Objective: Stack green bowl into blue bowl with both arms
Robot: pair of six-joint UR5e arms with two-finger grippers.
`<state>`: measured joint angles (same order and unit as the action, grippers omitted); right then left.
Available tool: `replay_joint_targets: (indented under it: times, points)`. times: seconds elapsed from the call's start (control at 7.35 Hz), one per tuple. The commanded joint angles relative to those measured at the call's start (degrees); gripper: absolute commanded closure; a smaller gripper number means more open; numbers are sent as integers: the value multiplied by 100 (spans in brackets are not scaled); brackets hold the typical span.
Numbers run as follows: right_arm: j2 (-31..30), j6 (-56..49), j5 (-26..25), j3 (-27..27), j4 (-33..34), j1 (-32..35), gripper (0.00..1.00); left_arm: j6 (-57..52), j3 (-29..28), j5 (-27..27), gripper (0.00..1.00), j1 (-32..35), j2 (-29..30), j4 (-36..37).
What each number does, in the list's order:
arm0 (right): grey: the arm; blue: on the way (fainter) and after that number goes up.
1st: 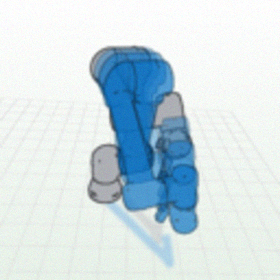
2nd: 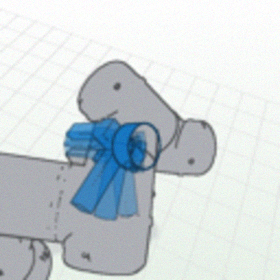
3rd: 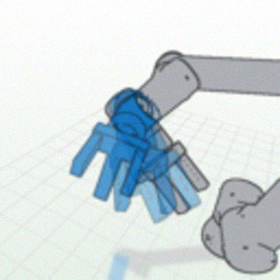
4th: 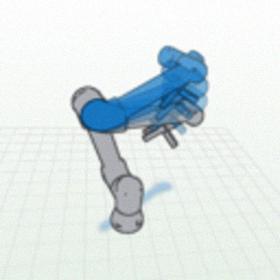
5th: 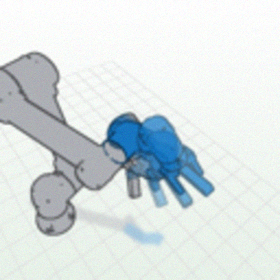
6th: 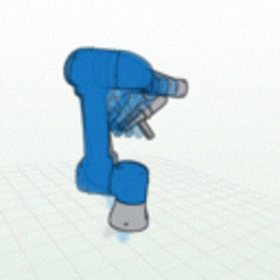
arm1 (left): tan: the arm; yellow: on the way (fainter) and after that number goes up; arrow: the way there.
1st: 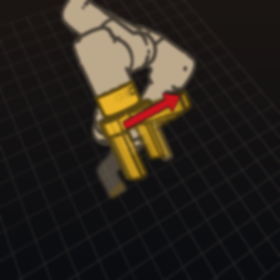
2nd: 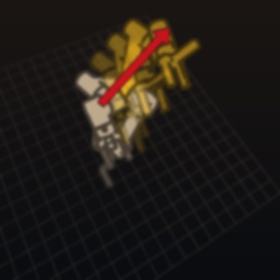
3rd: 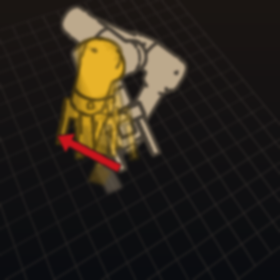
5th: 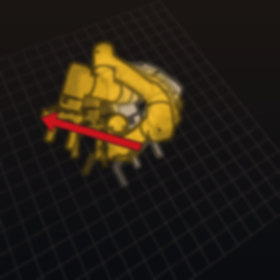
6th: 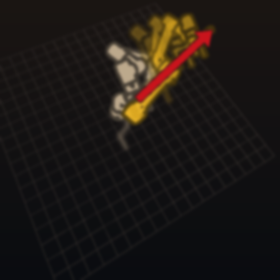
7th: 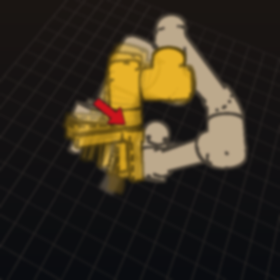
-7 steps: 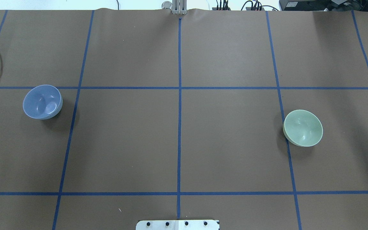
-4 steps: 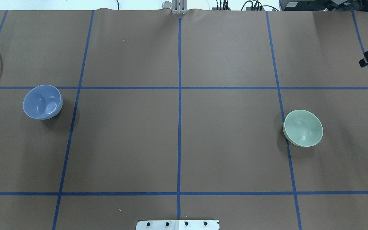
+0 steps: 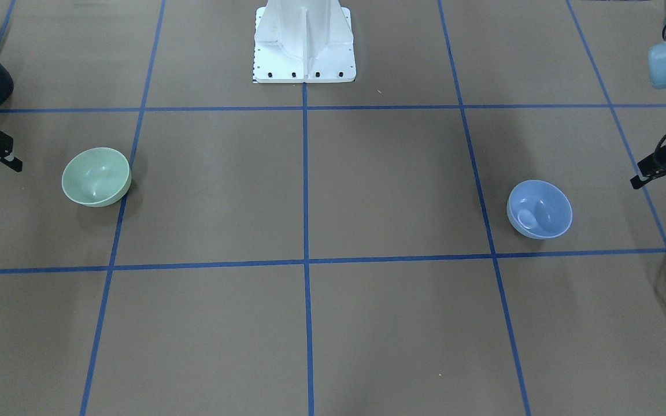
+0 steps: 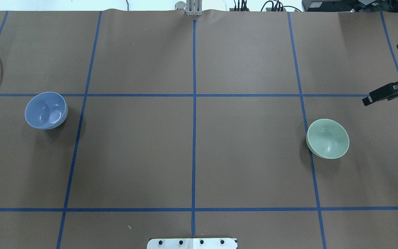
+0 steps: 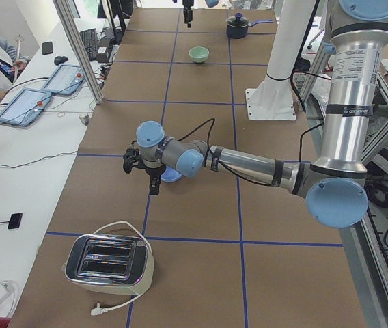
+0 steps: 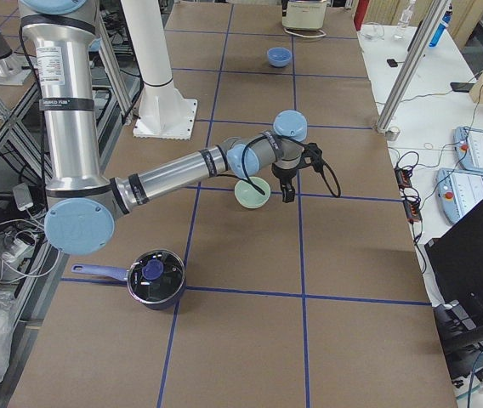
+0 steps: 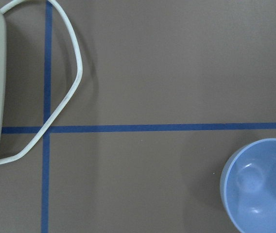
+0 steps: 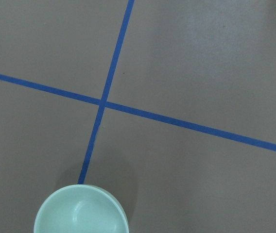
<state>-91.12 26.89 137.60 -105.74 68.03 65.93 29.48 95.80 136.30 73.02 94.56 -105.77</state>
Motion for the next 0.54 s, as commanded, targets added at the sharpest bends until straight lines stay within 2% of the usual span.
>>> replay_joint_targets:
  times: [0.0, 0.14, 0.27, 0.41]
  points:
    - [-187, 537, -41, 735, -1621, -309, 2, 653, -123, -16, 3, -419, 115, -487]
    - [-187, 554, -49, 939, -1887, -335, 3, 908, -202, -16, 3, -577, 211, -663]
    - [-265, 563, -67, 941, -1898, -388, 8, 937, -281, -42, 4, -605, 264, -682]
    - [-318, 555, -111, 949, -1933, -466, 8, 937, -412, -60, 4, -684, 273, -787]
